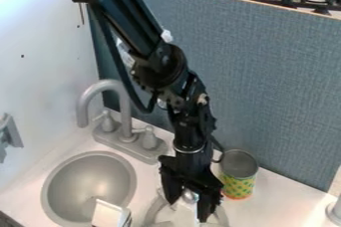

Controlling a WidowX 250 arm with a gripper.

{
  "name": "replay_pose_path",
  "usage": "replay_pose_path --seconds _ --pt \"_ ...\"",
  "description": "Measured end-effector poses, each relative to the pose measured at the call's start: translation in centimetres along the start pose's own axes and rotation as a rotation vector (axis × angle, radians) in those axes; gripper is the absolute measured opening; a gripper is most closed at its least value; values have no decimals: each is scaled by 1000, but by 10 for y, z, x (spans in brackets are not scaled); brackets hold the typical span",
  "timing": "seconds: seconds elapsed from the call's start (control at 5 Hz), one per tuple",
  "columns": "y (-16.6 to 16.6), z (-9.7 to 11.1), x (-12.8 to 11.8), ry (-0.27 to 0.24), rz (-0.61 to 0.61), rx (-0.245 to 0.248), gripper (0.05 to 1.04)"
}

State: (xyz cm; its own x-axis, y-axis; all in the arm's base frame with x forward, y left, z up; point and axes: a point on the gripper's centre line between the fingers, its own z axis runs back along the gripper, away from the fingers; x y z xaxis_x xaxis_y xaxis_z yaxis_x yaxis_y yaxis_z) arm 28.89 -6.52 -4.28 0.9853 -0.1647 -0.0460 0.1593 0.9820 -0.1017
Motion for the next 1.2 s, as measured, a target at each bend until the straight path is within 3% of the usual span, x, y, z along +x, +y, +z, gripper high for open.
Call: replay_pose_path --seconds 0.2,0.4,0.6,0.8,1.0,1.2 --pt "6 -10 7 23 11 32 954" --pt "12 -13 9 44 47 70 679" --pt "14 -13 10 59 44 85 630" --pt "13 -2 -3 81 -20 86 629" --pt "0 56 -26 17 -101 104 629" --pt "-20 82 -57 58 -168 80 629"
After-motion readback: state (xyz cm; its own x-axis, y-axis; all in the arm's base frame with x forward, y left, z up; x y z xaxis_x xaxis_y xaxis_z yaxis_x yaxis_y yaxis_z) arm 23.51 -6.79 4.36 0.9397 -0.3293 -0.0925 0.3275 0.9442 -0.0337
